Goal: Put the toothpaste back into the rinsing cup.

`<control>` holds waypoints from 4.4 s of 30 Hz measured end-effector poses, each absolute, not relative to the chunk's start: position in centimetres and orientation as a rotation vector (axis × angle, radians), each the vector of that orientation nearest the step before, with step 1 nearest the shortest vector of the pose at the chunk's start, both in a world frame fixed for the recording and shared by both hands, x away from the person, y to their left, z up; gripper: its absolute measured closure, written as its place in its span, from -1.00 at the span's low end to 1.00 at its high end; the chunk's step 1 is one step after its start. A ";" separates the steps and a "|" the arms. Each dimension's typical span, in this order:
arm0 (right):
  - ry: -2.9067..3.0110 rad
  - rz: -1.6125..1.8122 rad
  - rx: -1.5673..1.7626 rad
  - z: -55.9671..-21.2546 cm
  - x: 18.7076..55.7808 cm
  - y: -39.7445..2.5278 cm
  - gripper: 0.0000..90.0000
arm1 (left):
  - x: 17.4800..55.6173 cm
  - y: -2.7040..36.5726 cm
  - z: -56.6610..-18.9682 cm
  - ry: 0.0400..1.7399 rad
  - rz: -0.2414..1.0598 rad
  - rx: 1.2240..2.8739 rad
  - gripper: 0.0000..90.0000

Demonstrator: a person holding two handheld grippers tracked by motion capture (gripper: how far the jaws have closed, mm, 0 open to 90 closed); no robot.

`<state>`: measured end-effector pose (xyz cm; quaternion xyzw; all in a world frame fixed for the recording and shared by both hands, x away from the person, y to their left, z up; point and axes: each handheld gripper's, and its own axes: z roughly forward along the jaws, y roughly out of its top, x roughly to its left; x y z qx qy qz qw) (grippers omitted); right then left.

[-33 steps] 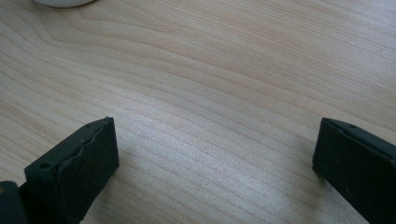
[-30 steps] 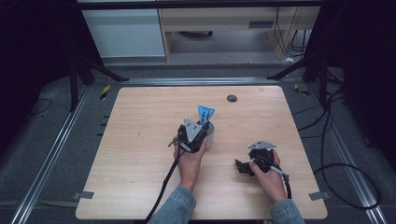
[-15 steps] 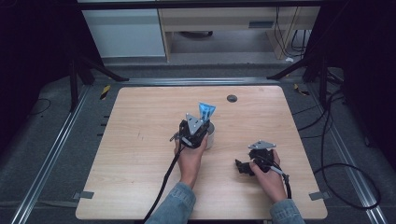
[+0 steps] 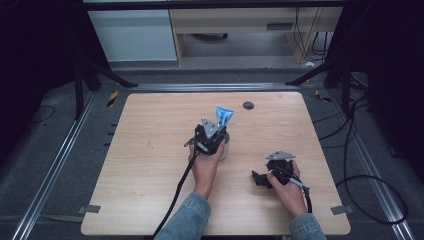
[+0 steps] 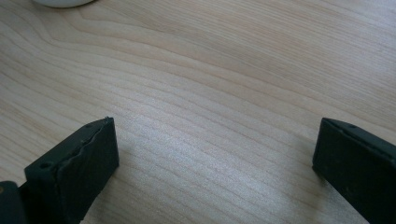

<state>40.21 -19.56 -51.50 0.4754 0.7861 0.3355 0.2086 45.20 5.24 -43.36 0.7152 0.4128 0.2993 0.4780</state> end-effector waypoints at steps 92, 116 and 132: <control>2.186 0.934 1.323 -51.5 40.2 -19.5 -0.99 | 42.6 6.9 -42.1 0.938 0.693 1.879 -0.21; 2.186 0.934 1.325 -51.5 40.2 -19.5 -0.99 | 41.4 17.2 -41.4 1.018 0.557 2.069 -0.85; 2.186 0.934 1.325 -51.5 40.2 -19.5 -0.99 | 41.0 21.6 -45.2 1.113 0.594 2.162 -0.89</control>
